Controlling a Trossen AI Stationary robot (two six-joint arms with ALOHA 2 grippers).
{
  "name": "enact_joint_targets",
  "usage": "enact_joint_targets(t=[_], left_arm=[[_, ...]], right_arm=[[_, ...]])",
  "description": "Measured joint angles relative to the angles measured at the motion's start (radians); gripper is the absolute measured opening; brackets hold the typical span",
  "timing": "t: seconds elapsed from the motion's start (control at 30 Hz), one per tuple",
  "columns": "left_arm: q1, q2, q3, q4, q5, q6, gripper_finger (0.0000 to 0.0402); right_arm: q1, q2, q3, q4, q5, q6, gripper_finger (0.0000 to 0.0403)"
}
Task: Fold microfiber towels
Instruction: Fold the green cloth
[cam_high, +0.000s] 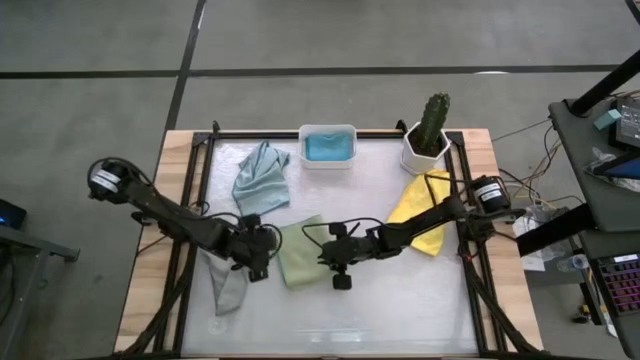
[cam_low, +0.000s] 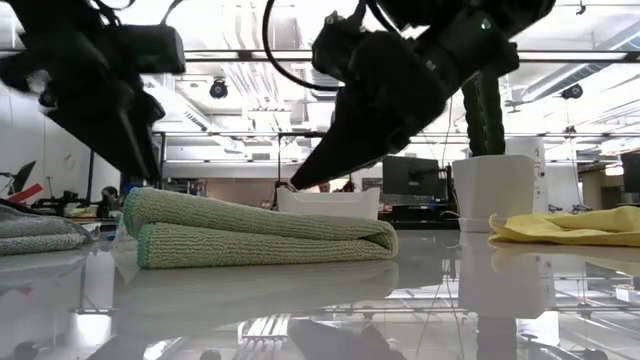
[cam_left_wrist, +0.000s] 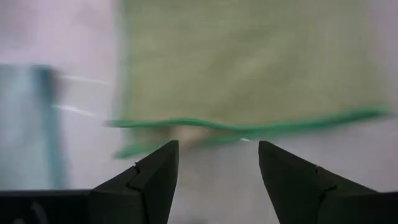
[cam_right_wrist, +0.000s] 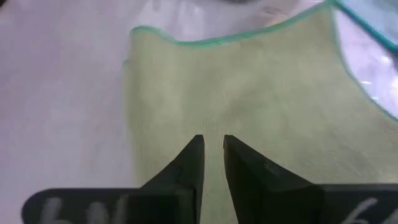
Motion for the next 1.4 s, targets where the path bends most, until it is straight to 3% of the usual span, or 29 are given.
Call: enact_joint_targets(t=[0.13,0.3,0.53,0.77,1.03,1.2,1.4], left_arm=[[-0.055,0.004,0.041,0.009,0.065,-0.015,0.0204],[-0.139,0.059,0.056,0.127,0.013,-0.057,0.0184],[-0.212,0.171,0.057,0.343,-0.047,-0.096,0.014],[-0.228,0.281,0.104,0.341,-0.072,-0.164,0.0103],[-0.243,0.37,0.207,0.306,-0.019,-0.15,0.0088],[-0.241,0.415,0.203,0.307,-0.135,-0.155,0.0088],[-0.237,0.456,0.202,0.313,-0.203,-0.151,0.0088]], right_arm=[[0.007,-0.003,0.017,-0.002,-0.079,-0.02,0.0075],[0.029,-0.005,0.027,-0.076,-0.101,-0.06,0.0103],[0.069,-0.009,0.027,-0.198,-0.102,-0.111,0.0101],[0.071,-0.011,0.027,-0.274,-0.07,-0.124,0.0083],[0.071,-0.015,0.027,-0.277,-0.022,-0.15,0.0067],[0.071,-0.01,0.026,-0.275,-0.012,-0.138,0.0064],[0.071,-0.008,0.025,-0.274,-0.011,-0.13,0.0063]])
